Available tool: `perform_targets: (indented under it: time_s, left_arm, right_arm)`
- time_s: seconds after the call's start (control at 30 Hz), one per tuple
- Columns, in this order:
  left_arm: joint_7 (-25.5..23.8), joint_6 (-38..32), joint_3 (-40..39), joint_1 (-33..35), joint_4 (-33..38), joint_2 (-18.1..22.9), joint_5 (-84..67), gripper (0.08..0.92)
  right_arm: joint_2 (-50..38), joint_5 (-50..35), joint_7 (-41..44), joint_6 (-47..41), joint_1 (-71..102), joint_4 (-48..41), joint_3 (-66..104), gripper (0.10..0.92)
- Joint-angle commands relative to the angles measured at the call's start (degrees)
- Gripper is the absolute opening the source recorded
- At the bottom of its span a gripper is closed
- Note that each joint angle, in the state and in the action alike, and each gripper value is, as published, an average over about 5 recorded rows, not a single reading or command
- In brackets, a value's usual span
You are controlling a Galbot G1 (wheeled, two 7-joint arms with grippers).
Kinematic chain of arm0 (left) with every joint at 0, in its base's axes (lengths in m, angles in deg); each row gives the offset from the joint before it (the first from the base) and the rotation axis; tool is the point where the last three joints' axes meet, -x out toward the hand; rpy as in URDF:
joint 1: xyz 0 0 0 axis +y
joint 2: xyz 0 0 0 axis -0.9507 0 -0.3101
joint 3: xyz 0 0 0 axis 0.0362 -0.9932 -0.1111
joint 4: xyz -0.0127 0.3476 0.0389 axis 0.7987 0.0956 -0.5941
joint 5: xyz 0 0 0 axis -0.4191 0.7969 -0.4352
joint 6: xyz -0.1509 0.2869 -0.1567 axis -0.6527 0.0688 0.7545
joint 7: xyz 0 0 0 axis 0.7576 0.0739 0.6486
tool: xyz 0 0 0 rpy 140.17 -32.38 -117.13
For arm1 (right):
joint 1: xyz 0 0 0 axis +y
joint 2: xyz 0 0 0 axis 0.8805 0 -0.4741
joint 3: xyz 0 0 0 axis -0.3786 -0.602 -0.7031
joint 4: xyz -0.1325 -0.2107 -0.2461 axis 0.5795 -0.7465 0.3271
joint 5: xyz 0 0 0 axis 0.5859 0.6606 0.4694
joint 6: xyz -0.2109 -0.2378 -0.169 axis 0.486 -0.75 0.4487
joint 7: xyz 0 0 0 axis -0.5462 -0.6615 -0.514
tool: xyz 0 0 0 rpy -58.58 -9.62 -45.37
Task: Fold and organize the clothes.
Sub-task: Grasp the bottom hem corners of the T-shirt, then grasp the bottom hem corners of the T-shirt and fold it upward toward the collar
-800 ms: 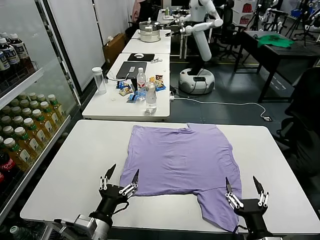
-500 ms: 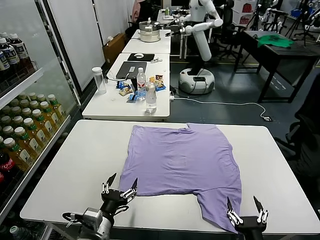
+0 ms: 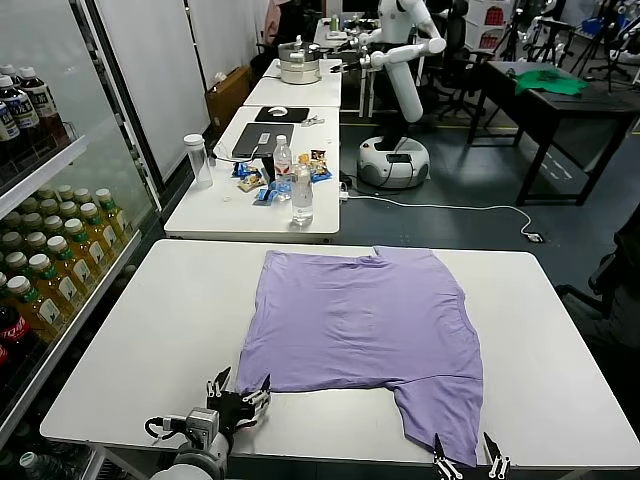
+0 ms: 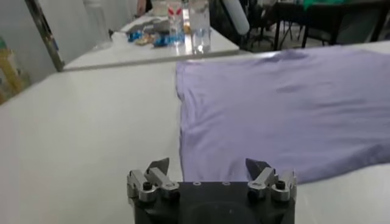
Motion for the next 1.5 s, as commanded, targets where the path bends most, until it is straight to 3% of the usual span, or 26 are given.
perform_targets:
  time_s: [0.03,0.17,0.53,0.9,1.07,1.5]
  left_arm:
    - [1.2,1.9,-0.5,-0.8,-2.9,0.0,-2.4,0.818]
    - [1.1,1.9,-0.4,-0.4,-2.5,0.0,-5.1,0.745]
    - [0.5,-0.2,1.0,0.4,0.4,0.0,-11.1,0.426]
    - [-2.2,-6.5,1.7,0.6,6.6,-2.1,-13.3,0.124]
    - [-2.8,-6.9,1.8,-0.6,8.4,-3.4,-15.1,0.103]
    - [-2.9,-6.6,1.1,-10.9,1.6,-4.0,-18.1,0.103]
  right_arm:
    - [0.5,-2.8,-0.2,-1.3,0.2,-2.8,-1.6,0.806]
    - [0.5,-5.4,-0.4,-1.3,0.2,-2.9,-1.7,0.707]
    - [-0.7,-7.8,0.6,-0.8,0.2,-0.3,-0.9,0.441]
    - [-4.6,-11.4,1.6,-0.8,-1.3,9.2,4.6,0.205]
    - [-7.8,-15.0,1.5,-1.5,-4.7,12.5,8.6,0.124]
    - [-16.9,-23.5,0.5,-3.8,-21.2,3.5,12.8,0.119]
